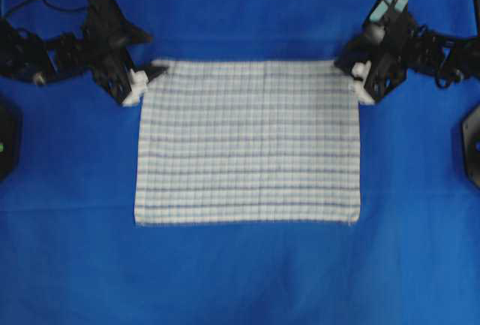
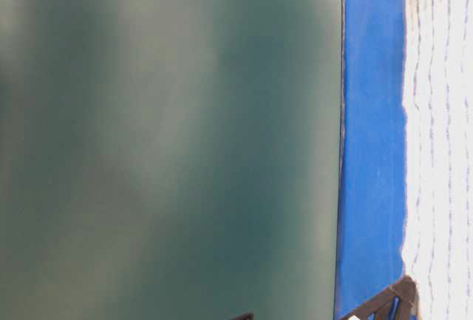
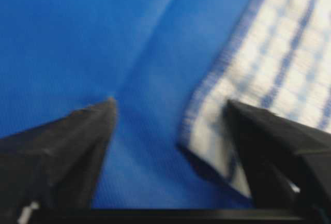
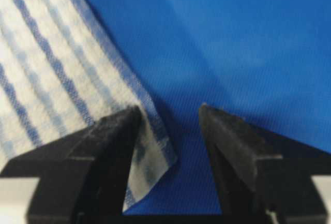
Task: Fold the blue towel.
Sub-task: 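Move both grippers to the towel's top corners and grasp them, then lift the top edge and fold it down toward the bottom edge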
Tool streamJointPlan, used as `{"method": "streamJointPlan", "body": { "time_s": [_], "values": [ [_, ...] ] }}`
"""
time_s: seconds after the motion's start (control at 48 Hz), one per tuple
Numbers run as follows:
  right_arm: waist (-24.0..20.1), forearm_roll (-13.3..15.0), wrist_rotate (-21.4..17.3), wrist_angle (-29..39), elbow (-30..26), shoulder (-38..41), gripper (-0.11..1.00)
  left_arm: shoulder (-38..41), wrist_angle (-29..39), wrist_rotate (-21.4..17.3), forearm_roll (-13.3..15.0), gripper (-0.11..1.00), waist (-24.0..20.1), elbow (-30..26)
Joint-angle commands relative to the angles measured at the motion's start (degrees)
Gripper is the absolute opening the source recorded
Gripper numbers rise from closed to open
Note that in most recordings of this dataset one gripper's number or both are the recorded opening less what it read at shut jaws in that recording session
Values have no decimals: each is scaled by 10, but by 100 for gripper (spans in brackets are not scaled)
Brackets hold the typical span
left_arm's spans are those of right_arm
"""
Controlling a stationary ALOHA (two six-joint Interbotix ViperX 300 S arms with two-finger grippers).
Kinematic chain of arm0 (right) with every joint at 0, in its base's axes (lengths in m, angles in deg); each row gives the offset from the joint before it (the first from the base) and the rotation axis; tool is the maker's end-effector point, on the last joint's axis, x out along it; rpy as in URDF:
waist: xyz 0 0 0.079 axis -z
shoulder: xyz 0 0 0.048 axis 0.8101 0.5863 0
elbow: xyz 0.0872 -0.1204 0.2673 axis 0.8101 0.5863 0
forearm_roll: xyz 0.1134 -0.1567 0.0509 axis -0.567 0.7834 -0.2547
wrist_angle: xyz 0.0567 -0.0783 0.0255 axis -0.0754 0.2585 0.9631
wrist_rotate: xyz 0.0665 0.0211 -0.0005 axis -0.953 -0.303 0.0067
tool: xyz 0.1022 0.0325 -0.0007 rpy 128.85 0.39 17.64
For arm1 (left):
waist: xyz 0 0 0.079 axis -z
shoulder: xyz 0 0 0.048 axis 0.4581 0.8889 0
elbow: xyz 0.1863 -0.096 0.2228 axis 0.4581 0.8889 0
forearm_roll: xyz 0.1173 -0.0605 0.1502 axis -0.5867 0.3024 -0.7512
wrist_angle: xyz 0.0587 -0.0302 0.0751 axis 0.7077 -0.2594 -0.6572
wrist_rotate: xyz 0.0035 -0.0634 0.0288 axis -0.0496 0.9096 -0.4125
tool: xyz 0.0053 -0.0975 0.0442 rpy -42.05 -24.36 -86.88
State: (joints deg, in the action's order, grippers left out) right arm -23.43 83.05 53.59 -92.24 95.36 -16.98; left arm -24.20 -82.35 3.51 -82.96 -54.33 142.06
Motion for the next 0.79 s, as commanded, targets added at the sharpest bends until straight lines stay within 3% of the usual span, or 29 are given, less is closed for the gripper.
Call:
{"method": "streamJointPlan", "body": {
  "time_s": [0.0,0.083,0.229,0.375,0.604,0.771],
  "values": [
    [5,0,1,-5,-4,2,54,-2,3,2,1,79,-3,4],
    [4,1,2,-5,-2,1,41,-3,6,2,1,73,-2,9],
    [4,3,2,0,1,-1,4,-4,7,2,1,37,6,15],
    [4,3,3,1,4,-4,2,-4,7,1,1,5,16,15],
    [4,3,-3,7,11,-16,2,-9,7,0,1,3,20,11],
    [3,0,-6,26,25,-66,2,-51,15,0,1,3,20,14]
  ]
}}
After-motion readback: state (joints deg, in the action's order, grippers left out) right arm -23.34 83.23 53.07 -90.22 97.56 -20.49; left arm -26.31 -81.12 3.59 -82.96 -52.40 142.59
